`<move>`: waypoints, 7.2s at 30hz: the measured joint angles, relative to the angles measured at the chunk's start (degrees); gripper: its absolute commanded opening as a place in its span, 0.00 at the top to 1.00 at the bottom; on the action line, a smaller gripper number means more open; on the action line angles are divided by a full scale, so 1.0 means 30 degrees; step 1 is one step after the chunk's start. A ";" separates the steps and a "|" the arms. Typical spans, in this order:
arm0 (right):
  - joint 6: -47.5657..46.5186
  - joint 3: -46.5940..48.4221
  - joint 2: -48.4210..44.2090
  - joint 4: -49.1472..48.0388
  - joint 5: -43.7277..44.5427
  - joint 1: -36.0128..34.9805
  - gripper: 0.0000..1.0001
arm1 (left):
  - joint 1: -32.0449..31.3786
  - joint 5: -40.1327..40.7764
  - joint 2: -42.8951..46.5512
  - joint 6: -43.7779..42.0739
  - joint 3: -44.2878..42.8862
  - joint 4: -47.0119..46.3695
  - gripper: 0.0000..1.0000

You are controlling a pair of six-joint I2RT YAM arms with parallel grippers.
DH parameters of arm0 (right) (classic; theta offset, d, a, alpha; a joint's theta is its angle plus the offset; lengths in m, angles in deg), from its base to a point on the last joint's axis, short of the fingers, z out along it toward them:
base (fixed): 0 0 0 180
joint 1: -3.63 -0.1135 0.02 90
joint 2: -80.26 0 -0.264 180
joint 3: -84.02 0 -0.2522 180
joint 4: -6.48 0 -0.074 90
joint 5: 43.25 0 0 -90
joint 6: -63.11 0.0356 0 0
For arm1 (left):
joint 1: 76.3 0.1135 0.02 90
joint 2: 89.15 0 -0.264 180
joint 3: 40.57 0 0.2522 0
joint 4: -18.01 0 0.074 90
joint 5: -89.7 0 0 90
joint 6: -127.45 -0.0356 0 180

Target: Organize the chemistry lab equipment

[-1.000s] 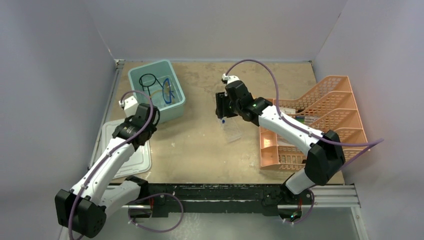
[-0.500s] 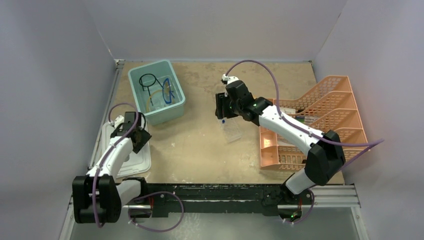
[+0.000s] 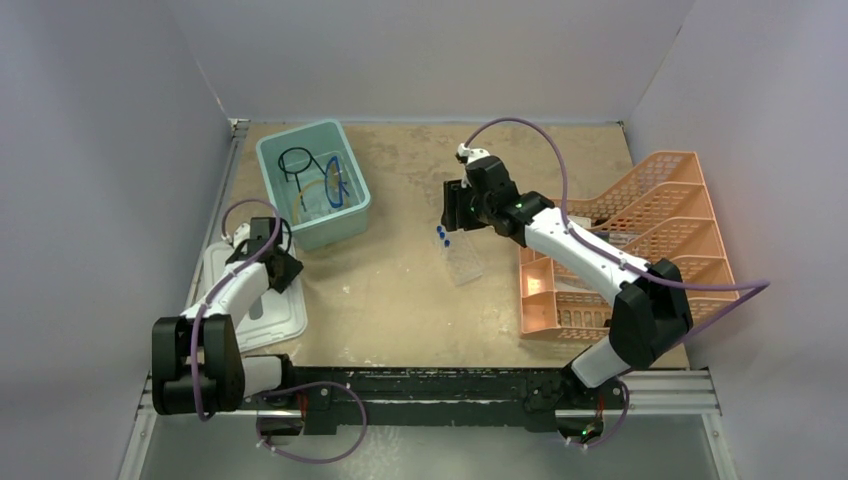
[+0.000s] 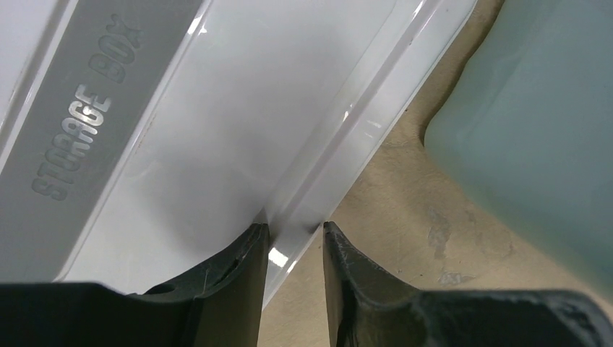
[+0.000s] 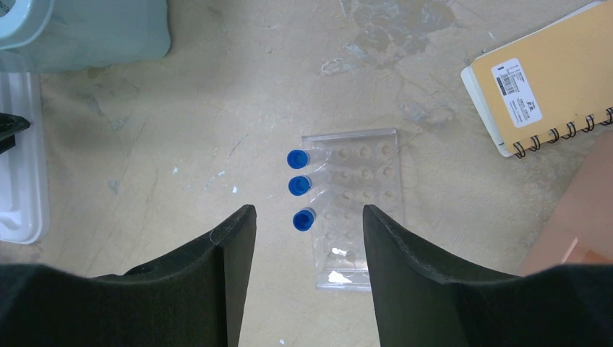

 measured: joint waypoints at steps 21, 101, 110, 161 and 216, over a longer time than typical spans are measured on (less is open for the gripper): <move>-0.0313 -0.0670 -0.0488 -0.0583 -0.0066 0.0051 0.43 | 0.0029 0.1464 -0.0124 0.1705 -0.0641 0.1268 0.75; 0.0721 0.2761 -0.0648 -0.1362 -0.2353 -0.0758 0.38 | -0.4116 0.0175 -0.8342 -0.3759 -2.2906 0.6142 1.00; 0.0627 0.2747 -0.0481 -0.1333 -0.2171 -0.0597 0.38 | -0.4488 0.0998 -1.2218 -0.4233 -2.6228 0.8721 1.00; 0.0459 1.9176 1.4775 0.1690 -0.3104 -0.2346 0.37 | 0.0699 0.0160 -0.6688 -0.5253 -1.6538 0.6054 0.47; 0.0758 1.6604 1.0469 0.3650 -0.3475 -0.2098 0.36 | 0.1836 -0.0517 -1.1788 -0.6710 -1.9824 0.2390 0.59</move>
